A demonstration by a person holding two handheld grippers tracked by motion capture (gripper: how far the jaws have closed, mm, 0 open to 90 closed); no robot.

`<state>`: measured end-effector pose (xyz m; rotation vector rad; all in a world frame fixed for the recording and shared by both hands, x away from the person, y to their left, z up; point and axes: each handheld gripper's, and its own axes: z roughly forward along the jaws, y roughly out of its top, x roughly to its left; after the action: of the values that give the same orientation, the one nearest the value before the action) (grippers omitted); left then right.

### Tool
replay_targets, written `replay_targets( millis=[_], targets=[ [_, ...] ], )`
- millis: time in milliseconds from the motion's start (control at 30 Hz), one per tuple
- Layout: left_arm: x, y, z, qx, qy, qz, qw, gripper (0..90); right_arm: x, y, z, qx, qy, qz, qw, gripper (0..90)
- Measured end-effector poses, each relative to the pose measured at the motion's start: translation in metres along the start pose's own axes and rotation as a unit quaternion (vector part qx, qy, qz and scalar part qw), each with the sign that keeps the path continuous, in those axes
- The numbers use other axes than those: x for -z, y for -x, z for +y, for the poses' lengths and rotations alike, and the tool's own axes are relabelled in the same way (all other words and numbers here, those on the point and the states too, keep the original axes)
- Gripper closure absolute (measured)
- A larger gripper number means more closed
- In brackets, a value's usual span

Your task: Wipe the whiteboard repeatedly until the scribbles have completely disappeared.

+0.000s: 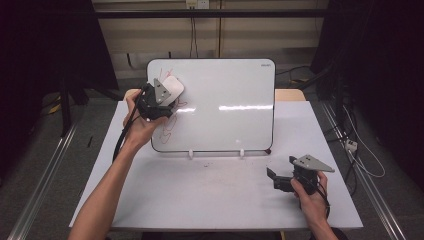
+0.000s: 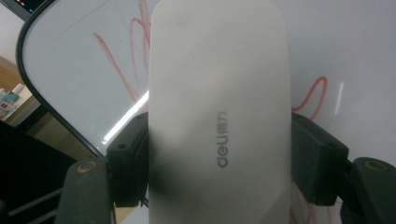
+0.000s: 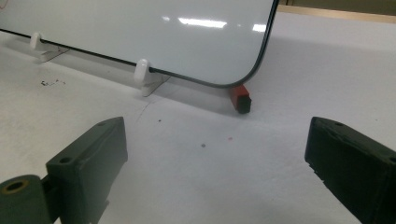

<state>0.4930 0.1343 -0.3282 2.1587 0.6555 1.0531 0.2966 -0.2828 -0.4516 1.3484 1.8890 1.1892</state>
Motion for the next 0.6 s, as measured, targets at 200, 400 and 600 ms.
replay_targets(
  millis=[200,400,600],
  targets=[
    [-0.001,-0.008,0.006,0.002,0.001,0.008,1.0000,31.1,0.000,0.000,0.000,0.001,0.000,0.001,1.0000,5.8],
    [-0.003,-0.021,0.015,0.015,-0.004,0.013,0.9998,31.1,0.000,0.000,0.000,0.001,0.001,0.001,1.0000,5.7],
    [-0.002,-0.034,0.022,0.021,-0.002,0.020,0.9996,31.1,0.000,0.000,0.000,0.000,0.000,0.001,1.0000,5.7]
  ],
)
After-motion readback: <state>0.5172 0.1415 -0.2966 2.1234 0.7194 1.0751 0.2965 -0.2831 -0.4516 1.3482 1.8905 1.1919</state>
